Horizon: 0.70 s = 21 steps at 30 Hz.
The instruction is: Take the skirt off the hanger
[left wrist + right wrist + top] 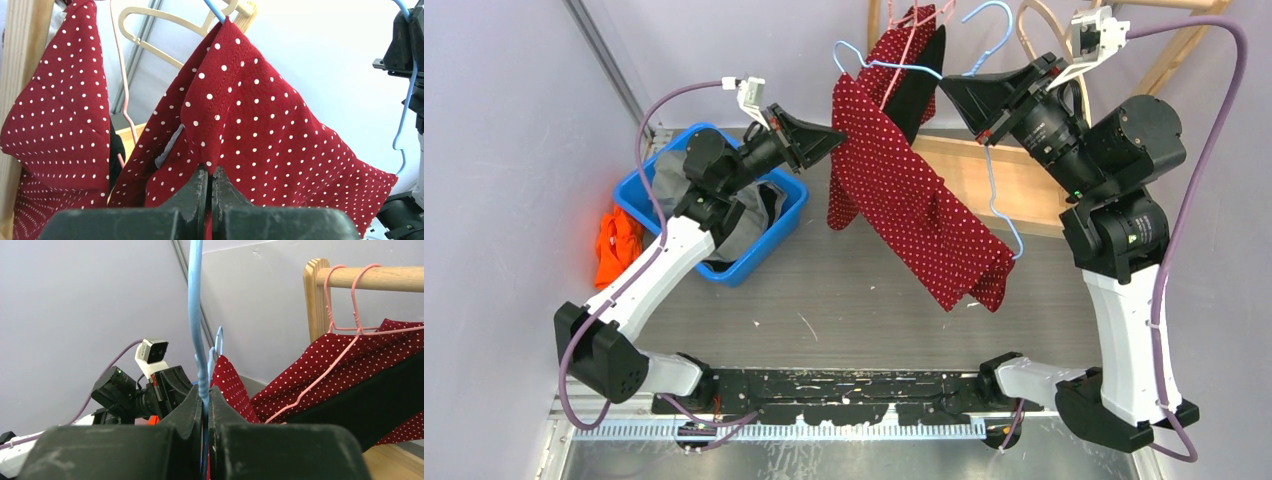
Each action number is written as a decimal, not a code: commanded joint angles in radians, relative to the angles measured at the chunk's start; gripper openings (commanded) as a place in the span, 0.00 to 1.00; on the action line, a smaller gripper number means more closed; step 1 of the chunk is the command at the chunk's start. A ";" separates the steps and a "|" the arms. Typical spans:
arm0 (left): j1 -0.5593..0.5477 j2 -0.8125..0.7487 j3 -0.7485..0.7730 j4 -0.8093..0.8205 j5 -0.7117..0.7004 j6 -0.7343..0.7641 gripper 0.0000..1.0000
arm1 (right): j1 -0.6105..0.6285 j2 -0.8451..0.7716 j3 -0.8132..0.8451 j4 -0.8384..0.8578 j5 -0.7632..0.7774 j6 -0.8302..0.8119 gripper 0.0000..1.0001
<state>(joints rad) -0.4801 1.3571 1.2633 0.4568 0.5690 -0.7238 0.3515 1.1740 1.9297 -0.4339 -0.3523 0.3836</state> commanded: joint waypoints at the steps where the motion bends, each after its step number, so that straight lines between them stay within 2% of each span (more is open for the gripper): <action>1: -0.003 -0.012 -0.014 0.088 0.030 -0.037 0.00 | 0.003 -0.008 0.000 0.105 0.031 0.005 0.01; 6: -0.003 0.011 -0.016 0.130 0.078 -0.074 0.00 | 0.004 -0.010 -0.014 0.104 0.063 -0.012 0.01; 9: -0.003 -0.032 -0.025 0.100 0.111 -0.088 0.00 | 0.003 -0.012 -0.031 0.108 0.116 -0.037 0.01; 12: -0.003 -0.160 -0.045 -0.042 0.101 -0.005 0.00 | 0.004 -0.002 -0.050 0.117 0.190 -0.066 0.01; 16: -0.003 -0.325 -0.016 -0.301 0.006 0.133 0.00 | 0.004 0.020 -0.081 0.143 0.295 -0.103 0.01; 21: -0.003 -0.462 0.026 -0.431 -0.109 0.182 0.00 | 0.003 0.038 -0.109 0.167 0.385 -0.140 0.01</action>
<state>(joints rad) -0.4808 0.9955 1.2163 0.1444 0.5617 -0.6285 0.3592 1.2114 1.8202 -0.3931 -0.1146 0.3084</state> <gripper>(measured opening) 0.013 0.075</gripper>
